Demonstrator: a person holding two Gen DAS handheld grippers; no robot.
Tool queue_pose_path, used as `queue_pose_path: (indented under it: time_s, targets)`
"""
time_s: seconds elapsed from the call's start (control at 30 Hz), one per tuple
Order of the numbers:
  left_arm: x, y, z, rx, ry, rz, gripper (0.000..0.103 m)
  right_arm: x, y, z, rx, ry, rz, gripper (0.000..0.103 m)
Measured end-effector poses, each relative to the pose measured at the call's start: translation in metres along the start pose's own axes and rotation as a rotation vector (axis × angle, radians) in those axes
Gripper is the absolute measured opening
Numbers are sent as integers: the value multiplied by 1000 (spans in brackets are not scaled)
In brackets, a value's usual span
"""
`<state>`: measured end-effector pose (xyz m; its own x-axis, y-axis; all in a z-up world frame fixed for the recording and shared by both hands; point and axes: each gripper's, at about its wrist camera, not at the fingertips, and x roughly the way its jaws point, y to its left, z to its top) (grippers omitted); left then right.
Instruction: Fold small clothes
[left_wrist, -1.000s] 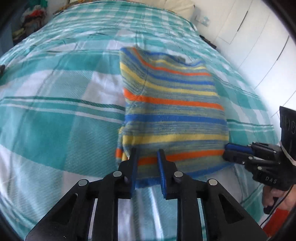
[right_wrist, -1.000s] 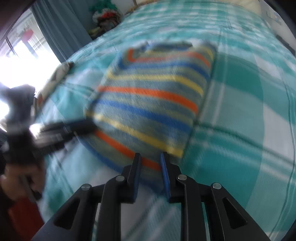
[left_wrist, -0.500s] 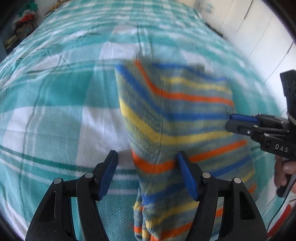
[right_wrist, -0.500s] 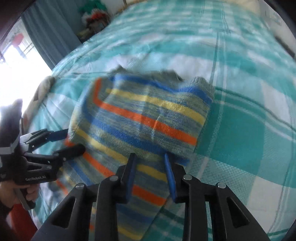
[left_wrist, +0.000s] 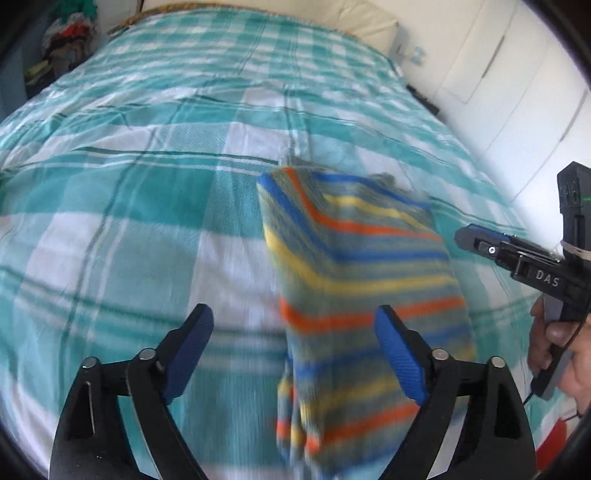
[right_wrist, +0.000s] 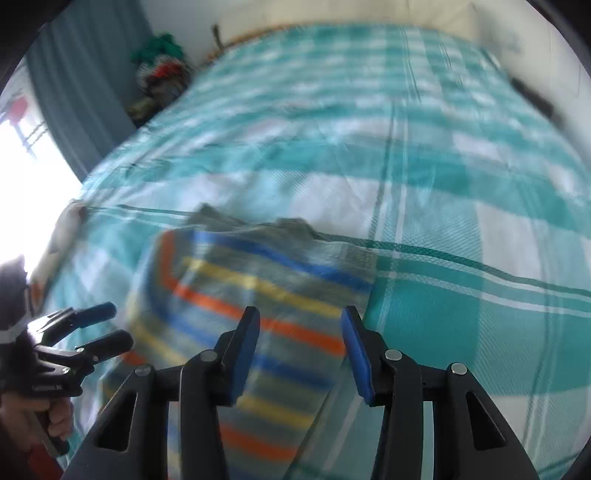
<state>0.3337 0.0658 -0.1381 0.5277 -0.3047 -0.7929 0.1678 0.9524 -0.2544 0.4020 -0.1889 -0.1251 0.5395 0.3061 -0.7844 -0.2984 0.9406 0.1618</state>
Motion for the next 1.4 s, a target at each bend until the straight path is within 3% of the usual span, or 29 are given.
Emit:
queue_pose_path:
  time_s: [0.1, 0.17, 0.23, 0.3, 0.4, 0.5, 0.7, 1.0, 1.1, 1.2, 1.3, 1.4]
  targets:
    - [3, -5, -38, 64, 63, 66, 95, -23, 19, -43, -41, 1, 28, 57]
    - [4, -1, -65, 84, 100, 139, 95, -20, 30, -85, -75, 76, 10, 57]
    - [-12, -2, -80, 79, 80, 159, 95, -19, 36, -119, -94, 151, -18, 57]
    - [-27, -5, -90, 76, 90, 197, 95, -43, 38, -146, -57, 107, -34, 57]
    - [-49, -11, -104, 83, 64, 248, 95, -78, 41, -173, 0, 54, -64, 68]
    - [-58, -15, -109, 92, 50, 291, 95, -98, 39, -189, 53, 21, -73, 70]
    - [-68, -17, -113, 67, 45, 305, 95, -106, 29, -206, 126, 48, -88, 70]
    - [-68, -21, -110, 85, 39, 329, 95, -101, 30, -214, 122, 50, -97, 70]
    - [-65, -13, -107, 64, 29, 273, 95, -101, 27, -211, 128, 45, -82, 70]
    - [-61, 10, -81, -57, -9, 74, 95, -99, 18, -191, 142, 19, -31, 70]
    - [-38, 26, -40, -146, -27, -53, 95, -89, -2, -149, 222, -38, 43, 70]
    - [-2, 27, -6, -140, 18, -75, 95, -67, -20, -103, 282, -82, 122, 71]
